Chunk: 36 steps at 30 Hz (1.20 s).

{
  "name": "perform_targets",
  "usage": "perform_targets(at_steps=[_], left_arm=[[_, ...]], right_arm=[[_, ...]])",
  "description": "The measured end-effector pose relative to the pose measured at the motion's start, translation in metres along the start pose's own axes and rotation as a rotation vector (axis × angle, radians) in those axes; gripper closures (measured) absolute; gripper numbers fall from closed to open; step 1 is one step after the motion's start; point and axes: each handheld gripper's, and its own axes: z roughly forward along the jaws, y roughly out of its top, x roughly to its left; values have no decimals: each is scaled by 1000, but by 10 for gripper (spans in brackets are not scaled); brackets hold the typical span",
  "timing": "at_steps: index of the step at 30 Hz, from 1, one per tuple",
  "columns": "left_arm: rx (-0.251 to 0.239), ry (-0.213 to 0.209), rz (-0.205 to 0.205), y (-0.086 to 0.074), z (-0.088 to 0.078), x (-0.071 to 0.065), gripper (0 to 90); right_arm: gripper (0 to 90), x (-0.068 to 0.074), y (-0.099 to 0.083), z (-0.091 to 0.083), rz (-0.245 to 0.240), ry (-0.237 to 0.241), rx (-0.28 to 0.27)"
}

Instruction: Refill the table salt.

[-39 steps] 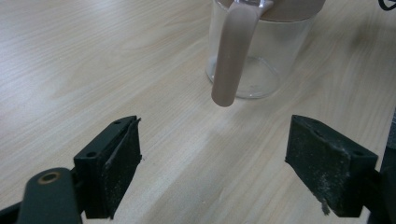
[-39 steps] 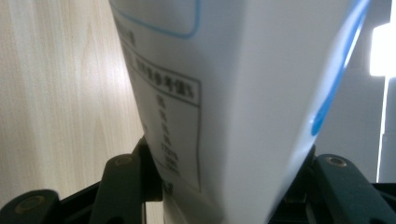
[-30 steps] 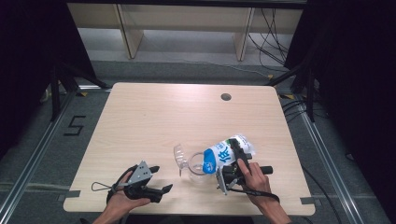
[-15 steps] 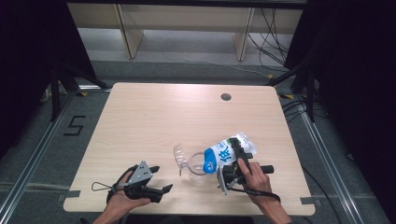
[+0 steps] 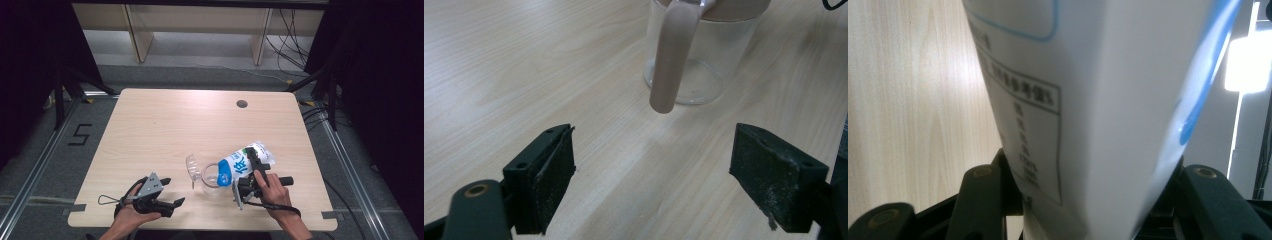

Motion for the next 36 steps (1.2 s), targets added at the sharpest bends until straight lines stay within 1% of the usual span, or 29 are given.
perform_targets(at_steps=[1, 2, 3, 4, 5, 6, 7, 8, 9, 10, 11, 16, 17, 19, 20, 21, 22, 23, 24, 25, 26, 27, 28, 29, 30, 33, 34, 35, 36], left_arm=[[2, 0, -3, 0, 0, 0, 174], [2, -1, -1, 0, 0, 0, 173], [1, -2, 0, 0, 0, 0, 173], [1, -2, 0, 0, 0, 0, 173], [2, -1, -2, 0, 0, 0, 173], [2, -1, -2, 0, 0, 0, 174], [3, -1, 0, 0, 0, 0, 173], [3, -1, 0, 0, 0, 0, 174], [3, -2, 2, 0, 0, 0, 174], [1, -1, 2, 0, 0, 0, 174], [1, 0, 0, 0, 0, 0, 173], [2, -2, 2, 0, 0, 0, 173], [1, -1, -1, 0, 0, 0, 173], [2, 0, -7, 0, 0, 0, 174], [4, 3, -2, 0, 0, -1, 174], [3, -4, -21, -1, 0, -2, 173], [3, -4, -21, -1, 0, -2, 173], [1, -2, -1, 0, 0, 0, 173], [1, -2, -1, 0, 0, 0, 173], [3, 8, -15, 0, 1, -1, 173], [3, 1, 1, 0, 0, 0, 173], [3, 1, 1, 0, 0, 0, 174], [4, -4, 2, 0, 0, 0, 174], [2, -3, -1, 0, 0, 0, 173], [2, 7, -14, 0, 1, -1, 173], [4, 2, 2, 0, 0, -1, 173], [3, -3, 3, 0, 0, 0, 173], [2, -3, -1, 0, 0, 0, 173], [3, 4, -10, 0, 0, -1, 173]], right_arm=[[506, 1, -1, 2, 9, -8, -29], [506, 1, -1, 2, 4, -13, -26], [506, -2, 1, -1, -32, -15, 3], [506, -2, 1, -1, -32, -15, 3], [507, -1, 2, -5, -15, 16, 62], [507, -1, 2, -5, -15, 16, 62], [509, -5, 3, -4, -74, 0, 41], [509, -5, 3, -4, -74, 0, 41], [509, -3, 3, -5, -45, 10, 54], [510, -3, 3, -5, -45, 7, 48], [511, -2, 2, -3, -35, -5, 24], [512, -1, 2, -4, -28, -5, 33], [513, -1, 2, -3, -28, -13, 24], [514, -1, 2, -4, -32, -14, 26], [514, -1, 2, -4, -35, -17, 23], [515, -1, 2, -4, -29, -15, 22], [515, -1, 2, -4, -29, -15, 22], [515, -1, 2, -4, -31, -19, 21], [515, -1, 2, -4, -31, -19, 21], [516, -1, 2, -5, -29, -6, 38], [517, -5, 4, -5, -92, -16, 27], [517, -5, 4, -5, -92, -16, 27], [517, -6, 4, -6, -92, -5, 39], [517, -5, 4, -6, -79, -8, 45], [517, -4, 4, -6, -77, -6, 44], [518, -5, 4, -6, -84, -10, 43], [518, -4, 4, -7, -77, -6, 50], [518, -1, 4, -7, -30, -2, 56], [519, -1, 3, -5, -39, -17, 27]])
